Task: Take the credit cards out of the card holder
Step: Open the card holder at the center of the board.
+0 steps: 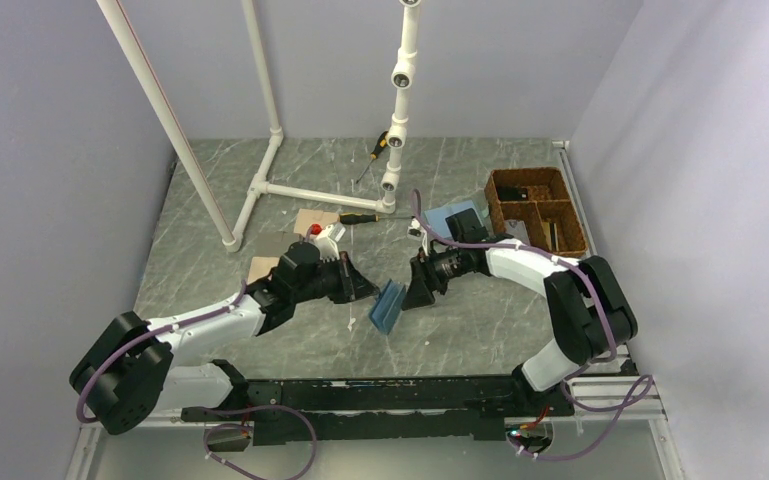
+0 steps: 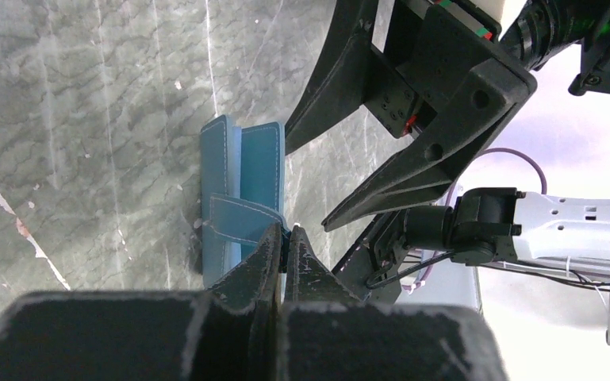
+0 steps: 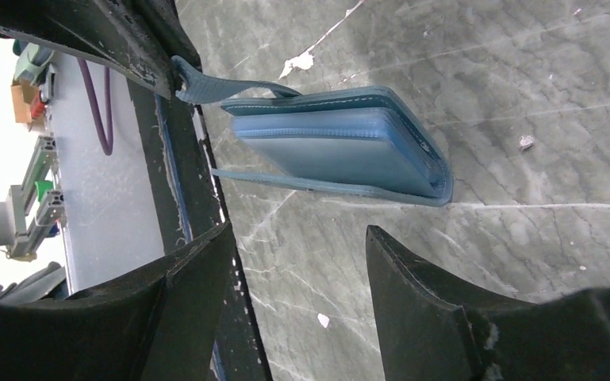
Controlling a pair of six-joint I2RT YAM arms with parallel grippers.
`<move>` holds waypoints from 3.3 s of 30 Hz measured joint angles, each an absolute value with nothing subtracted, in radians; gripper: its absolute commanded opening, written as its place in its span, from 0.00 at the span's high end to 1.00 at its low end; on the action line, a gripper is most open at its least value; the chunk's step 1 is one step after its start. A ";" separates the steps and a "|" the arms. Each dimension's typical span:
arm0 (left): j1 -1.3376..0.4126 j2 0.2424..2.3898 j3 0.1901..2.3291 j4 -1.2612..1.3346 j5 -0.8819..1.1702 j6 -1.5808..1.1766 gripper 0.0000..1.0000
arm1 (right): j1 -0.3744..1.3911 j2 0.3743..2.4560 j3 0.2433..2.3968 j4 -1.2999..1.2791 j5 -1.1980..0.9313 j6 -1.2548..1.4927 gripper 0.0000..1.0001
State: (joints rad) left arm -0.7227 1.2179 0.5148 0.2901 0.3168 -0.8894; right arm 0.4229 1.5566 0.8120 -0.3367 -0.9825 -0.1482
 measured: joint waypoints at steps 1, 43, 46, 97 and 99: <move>-0.723 1.216 0.513 0.291 0.317 -0.890 1.00 | 0.424 1.563 0.814 -0.337 -0.983 -0.144 0.34; -0.697 1.154 0.435 0.381 0.293 -0.952 1.00 | 0.424 1.674 0.860 -0.289 -0.870 0.052 0.18; -0.665 1.154 0.407 0.363 0.282 -0.963 1.00 | 0.424 1.675 0.867 -0.290 -0.838 0.051 0.18; -0.603 1.139 0.601 -0.032 0.346 -0.781 1.00 | 0.492 1.554 0.983 -0.559 -0.901 -0.402 0.33; -0.603 1.157 0.599 -0.009 0.364 -0.789 1.00 | 0.491 1.543 0.983 -0.559 -0.907 -0.401 0.34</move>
State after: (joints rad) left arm -0.6033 1.1572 0.5991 -0.0093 0.3637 -0.7895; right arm 0.4911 1.5433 0.9833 -0.5591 -0.9070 -0.4011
